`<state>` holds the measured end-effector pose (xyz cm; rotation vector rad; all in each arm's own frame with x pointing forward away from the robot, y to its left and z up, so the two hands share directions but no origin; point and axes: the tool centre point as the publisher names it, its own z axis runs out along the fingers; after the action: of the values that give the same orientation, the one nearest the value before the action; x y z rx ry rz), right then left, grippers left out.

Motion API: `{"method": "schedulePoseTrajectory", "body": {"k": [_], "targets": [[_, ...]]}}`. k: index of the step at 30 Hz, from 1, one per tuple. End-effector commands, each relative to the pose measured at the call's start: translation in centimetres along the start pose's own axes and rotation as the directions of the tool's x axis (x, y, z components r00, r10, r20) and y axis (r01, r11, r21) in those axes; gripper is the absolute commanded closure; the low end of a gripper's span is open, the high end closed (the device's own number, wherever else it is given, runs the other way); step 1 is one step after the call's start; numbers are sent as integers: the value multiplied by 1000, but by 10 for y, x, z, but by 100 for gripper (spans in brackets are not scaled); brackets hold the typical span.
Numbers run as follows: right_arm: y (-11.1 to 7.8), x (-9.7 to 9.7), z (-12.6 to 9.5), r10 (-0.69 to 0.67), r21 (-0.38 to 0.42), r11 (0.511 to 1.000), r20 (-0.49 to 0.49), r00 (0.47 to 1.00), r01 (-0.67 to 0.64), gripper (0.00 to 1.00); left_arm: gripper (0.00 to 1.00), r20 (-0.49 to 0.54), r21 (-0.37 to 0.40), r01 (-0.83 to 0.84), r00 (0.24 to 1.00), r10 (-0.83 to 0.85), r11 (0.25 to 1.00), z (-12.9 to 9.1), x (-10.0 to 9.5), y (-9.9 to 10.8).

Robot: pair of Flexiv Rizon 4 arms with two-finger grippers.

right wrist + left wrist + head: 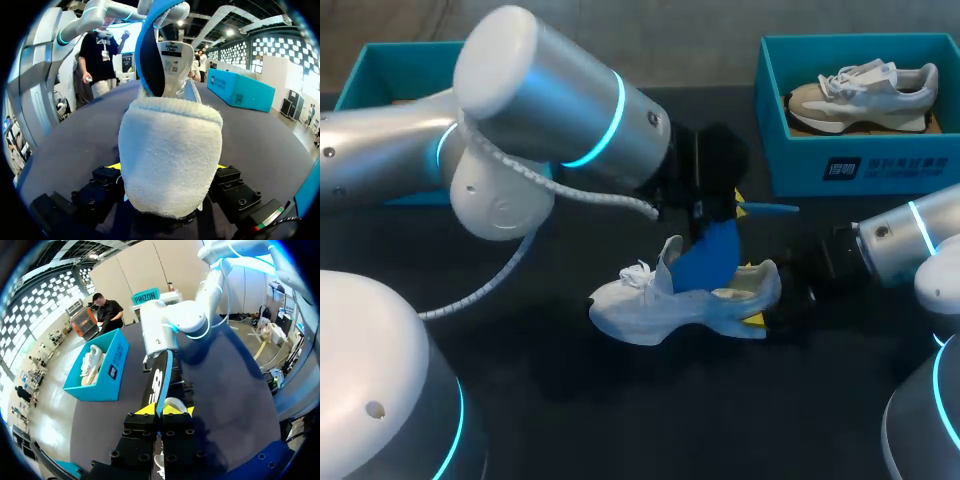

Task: Take the shoe out of the shoebox, open the shoe tongue, remove and reinsert the insole, then place the shoe into the shoebox

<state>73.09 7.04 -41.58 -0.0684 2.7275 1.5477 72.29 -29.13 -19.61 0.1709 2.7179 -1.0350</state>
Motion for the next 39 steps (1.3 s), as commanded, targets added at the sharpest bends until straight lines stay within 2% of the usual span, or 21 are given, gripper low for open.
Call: {"method": "schedulePoseTrajectory", "body": {"k": [1, 16, 21, 27, 32, 39], "targets": [[-5, -1, 4, 0, 3, 1000, 1, 1000, 0, 100, 100, -58, 94, -1, 998, 6, 996, -2, -2, 6], [-5, -1, 4, 0, 3, 1000, 1, 1000, 0, 100, 100, -58, 94, -1, 998, 6, 996, -2, -2, 6], [-5, -1, 4, 0, 3, 1000, 1, 1000, 0, 100, 100, -98, 142, 60, 994, -46, 988, -11, 2, 8], [-5, -1, 4, 0, 3, 1000, 1, 1000, 0, 100, 100, -103, 198, 92, 992, -72, 976, -29, -7, 5], [-5, -1, 4, 0, 3, 1000, 1, 1000, 0, 100, 100, -93, 252, 120, 991, -99, 960, -39, -18, -7], [-5, -1, 4, 0, 3, 1000, 1, 1000, 0, 100, 100, -67, 349, 157, 988, -142, 924, -42, -27, -40]]}}
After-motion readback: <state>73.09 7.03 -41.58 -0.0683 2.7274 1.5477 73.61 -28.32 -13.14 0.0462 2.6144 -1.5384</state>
